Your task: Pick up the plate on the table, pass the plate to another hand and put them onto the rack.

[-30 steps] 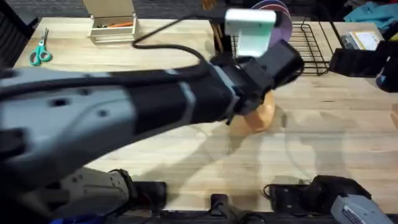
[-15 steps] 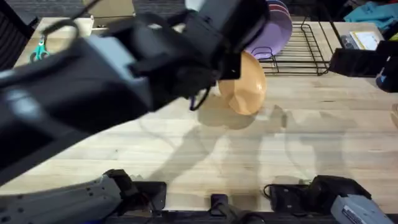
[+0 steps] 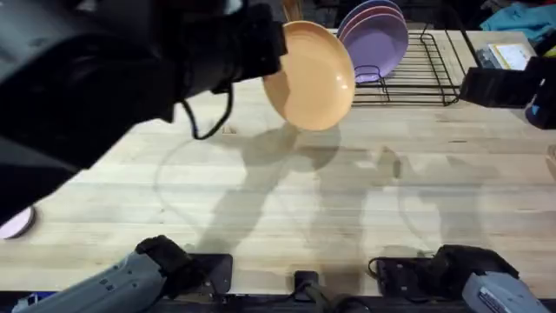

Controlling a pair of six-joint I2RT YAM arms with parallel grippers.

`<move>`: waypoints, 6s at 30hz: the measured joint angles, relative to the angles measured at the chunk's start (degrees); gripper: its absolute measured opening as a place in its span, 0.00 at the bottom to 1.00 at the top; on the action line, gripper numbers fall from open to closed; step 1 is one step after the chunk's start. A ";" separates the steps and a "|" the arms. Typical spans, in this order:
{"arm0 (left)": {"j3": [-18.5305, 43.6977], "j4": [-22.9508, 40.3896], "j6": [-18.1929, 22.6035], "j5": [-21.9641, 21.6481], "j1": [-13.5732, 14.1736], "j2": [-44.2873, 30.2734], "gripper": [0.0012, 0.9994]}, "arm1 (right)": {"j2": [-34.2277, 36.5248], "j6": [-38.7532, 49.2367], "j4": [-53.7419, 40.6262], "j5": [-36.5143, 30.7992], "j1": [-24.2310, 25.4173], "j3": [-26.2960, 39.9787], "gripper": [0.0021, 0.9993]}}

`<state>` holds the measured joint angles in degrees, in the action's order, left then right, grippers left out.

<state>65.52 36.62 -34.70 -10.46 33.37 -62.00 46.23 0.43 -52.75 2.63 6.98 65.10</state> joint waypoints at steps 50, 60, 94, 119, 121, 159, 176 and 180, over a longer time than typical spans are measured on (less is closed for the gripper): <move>0.00 4.79 8.42 18.25 -23.02 0.77 0.04 | 8.16 -28.38 9.03 42.45 0.02 0.04 1.00; 0.00 4.79 8.42 18.33 -23.02 0.77 0.04 | 10.51 -28.61 9.05 42.64 -3.14 0.04 1.00; 0.00 4.79 8.42 18.36 -23.02 0.77 0.04 | 29.98 -38.28 24.79 21.12 -33.27 0.04 1.00; 0.00 4.79 8.42 18.36 -23.02 0.77 0.04 | 33.17 -43.53 28.43 19.21 -33.59 0.04 1.00; 0.00 4.79 8.42 18.36 -23.02 0.77 0.04 | 33.83 -43.90 28.41 19.19 -33.62 0.04 1.00; 0.00 4.73 8.68 18.38 -23.55 0.77 0.59 | 34.11 -44.68 28.52 17.94 -34.51 0.04 0.03; 0.00 4.58 8.68 18.19 -24.17 0.77 0.99 | 34.11 -40.88 28.41 15.75 -34.23 0.04 0.03; 0.00 4.30 8.68 18.17 -26.53 0.77 0.99 | 34.11 -37.07 28.39 15.33 -33.24 0.04 0.03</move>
<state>65.52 40.92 -26.02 7.70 6.84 -61.23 80.34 -36.64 -24.36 17.97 -26.26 65.14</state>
